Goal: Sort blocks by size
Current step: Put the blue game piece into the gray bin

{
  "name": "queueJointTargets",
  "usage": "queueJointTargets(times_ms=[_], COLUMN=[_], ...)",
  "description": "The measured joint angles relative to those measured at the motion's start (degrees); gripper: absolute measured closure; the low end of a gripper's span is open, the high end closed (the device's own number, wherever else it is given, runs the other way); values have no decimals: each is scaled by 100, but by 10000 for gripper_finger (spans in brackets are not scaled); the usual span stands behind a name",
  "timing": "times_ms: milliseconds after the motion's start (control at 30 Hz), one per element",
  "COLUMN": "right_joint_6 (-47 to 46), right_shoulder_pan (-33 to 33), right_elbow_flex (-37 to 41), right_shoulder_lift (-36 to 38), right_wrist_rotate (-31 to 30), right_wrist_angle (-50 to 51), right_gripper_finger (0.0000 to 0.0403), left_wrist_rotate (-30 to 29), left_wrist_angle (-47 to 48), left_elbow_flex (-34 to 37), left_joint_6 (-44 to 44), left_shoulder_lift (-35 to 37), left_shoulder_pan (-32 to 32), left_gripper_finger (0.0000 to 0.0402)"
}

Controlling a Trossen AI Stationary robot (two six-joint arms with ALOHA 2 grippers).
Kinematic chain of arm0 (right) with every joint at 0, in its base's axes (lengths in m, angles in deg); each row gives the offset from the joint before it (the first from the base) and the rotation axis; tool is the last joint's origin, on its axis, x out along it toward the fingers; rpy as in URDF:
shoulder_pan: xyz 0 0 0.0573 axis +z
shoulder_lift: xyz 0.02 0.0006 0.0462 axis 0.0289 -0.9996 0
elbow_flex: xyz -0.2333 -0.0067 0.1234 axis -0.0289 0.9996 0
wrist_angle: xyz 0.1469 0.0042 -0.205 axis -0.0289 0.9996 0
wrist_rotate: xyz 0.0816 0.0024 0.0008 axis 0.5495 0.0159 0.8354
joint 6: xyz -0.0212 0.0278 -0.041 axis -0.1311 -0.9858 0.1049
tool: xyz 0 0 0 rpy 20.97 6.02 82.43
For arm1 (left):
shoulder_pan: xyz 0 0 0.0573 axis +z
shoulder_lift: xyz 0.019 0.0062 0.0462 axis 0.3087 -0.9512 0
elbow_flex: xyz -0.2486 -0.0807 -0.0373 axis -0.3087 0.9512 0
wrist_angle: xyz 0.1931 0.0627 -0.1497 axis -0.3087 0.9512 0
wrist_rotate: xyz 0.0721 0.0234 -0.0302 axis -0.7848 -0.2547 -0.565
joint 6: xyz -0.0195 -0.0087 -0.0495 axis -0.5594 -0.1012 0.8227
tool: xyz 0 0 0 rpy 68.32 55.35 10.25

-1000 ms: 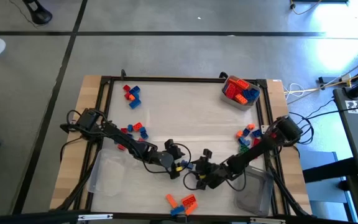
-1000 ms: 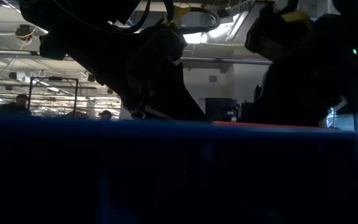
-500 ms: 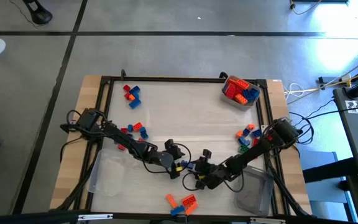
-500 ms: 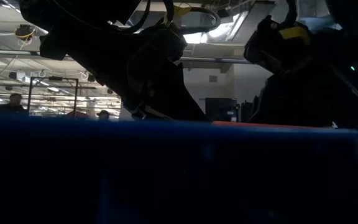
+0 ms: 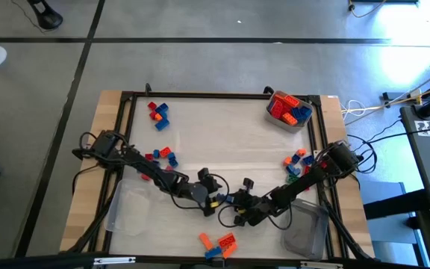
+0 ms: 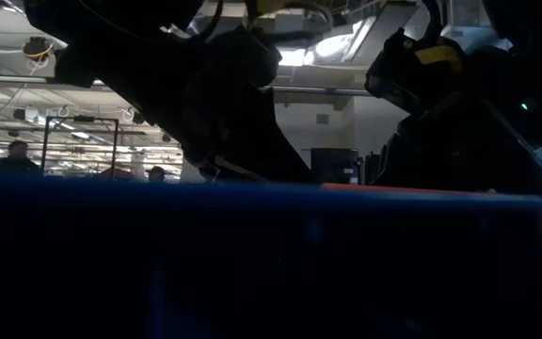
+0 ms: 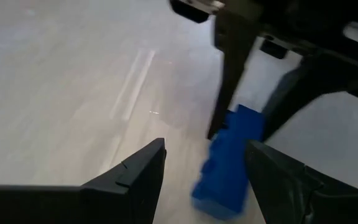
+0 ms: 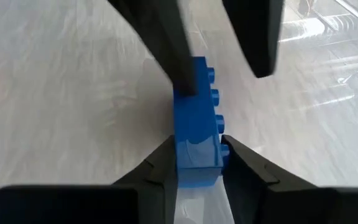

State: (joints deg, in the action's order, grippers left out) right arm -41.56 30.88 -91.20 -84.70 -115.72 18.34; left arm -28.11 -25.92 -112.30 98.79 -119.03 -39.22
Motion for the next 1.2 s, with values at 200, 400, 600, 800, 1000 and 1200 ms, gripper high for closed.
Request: queueJointTargets(times_ms=[200,400,600,800,1000,1200], right_joint_6=[0,0,-1,8,-168,-365], right_shoulder_pan=[0,7,7,7,4,-291], right_elbow_flex=[0,-4,-2,-2,-2,-2], right_shoulder_lift=[2,24,246,776,1596,2690], right_wrist_rotate=[24,21,-125,-539,-1189,-1440], right_wrist_angle=[2,52,329,1078,2364,3900], right_gripper_finger=[296,308,289,311,297,307], left_wrist_rotate=[-4,-924,-1363,-1622,-1658,-1659], left_wrist_angle=[280,897,1098,1062,1047,1045], left_elbow_flex=[-2,-9,131,390,396,396], left_joint_6=[-185,-245,133,440,437,443], left_shoulder_lift=[313,590,593,593,593,593], left_shoulder_pan=[-247,-708,-987,-1059,-1055,-1055], left_gripper_finger=[194,194,194,194,194,194])
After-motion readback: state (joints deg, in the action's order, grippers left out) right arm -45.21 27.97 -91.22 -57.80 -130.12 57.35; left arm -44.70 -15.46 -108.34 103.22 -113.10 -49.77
